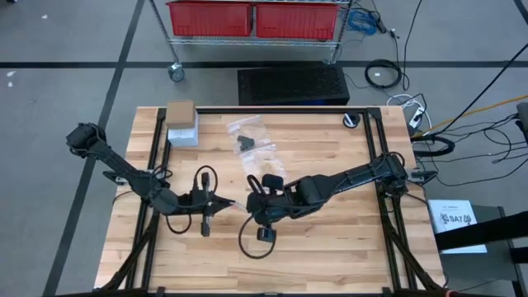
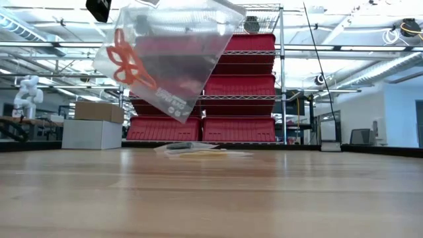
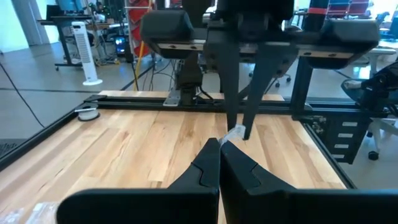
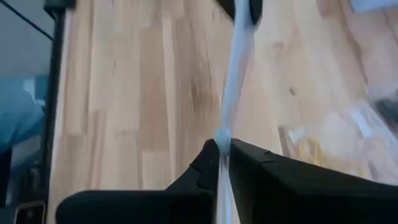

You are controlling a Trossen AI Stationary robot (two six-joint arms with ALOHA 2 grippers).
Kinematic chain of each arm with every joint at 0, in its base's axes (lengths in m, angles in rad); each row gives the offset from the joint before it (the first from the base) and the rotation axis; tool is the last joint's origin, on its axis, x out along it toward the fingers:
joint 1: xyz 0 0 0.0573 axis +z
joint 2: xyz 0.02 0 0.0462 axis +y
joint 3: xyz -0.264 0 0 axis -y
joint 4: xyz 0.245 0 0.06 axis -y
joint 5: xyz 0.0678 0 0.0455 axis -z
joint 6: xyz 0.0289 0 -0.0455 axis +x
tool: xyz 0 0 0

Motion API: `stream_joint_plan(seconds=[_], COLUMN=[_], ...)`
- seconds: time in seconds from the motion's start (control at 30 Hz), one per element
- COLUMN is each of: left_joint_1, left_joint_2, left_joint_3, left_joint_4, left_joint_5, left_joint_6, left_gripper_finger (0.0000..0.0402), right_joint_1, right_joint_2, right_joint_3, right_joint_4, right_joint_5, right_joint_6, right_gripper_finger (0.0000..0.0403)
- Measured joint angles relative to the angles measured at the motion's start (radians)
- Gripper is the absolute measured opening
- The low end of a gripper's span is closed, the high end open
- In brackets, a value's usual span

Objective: Sort rubber bands
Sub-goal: Close the transparent zip bag

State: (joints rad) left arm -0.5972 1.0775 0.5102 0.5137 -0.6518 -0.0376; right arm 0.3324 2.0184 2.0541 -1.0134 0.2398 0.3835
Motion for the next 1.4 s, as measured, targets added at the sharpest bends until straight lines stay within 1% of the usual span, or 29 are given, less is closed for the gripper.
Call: stream_joint_plan(seconds=[0.7,0.9,1.0,1.1,1.17,1.27,1.4], left_joint_1=[0.0,0.0,0.002,0.016,0.026,0.042,0.054], left_joint_2=[-0.001,-0.001,-0.001,-0.003,-0.003,0.002,0.023], left_joint_3=[0.0,0.0,0.0,0.0,0.001,0.0,0.0], left_joint_4=[0.002,-0.007,-0.052,-0.115,-0.162,-0.197,-0.196], left_joint_5=[-0.003,-0.002,-0.002,-0.008,-0.008,-0.009,-0.012], left_joint_6=[0.0,-0.009,-0.039,-0.093,-0.133,-0.166,-0.167], left_gripper_finger=[0.0001,0.0001,0.0001,0.0002,0.0009,0.0027,0.0066], right_joint_1=[0.023,0.033,0.036,0.038,0.039,0.037,0.036], right_joint_2=[0.0,0.0,0.0,0.001,0.002,0.002,0.002], right_joint_3=[-0.001,-0.001,-0.001,-0.004,-0.004,-0.004,-0.004], right_joint_4=[-0.304,-0.338,-0.347,-0.392,-0.386,-0.407,-0.409], right_joint_5=[0.001,0.009,0.008,-0.011,-0.011,0.003,0.048], right_joint_6=[0.137,0.156,0.177,0.182,0.182,0.182,0.18], right_gripper_finger=[0.0004,0.0007,0.0026,0.0058,0.0081,0.0115,0.0154])
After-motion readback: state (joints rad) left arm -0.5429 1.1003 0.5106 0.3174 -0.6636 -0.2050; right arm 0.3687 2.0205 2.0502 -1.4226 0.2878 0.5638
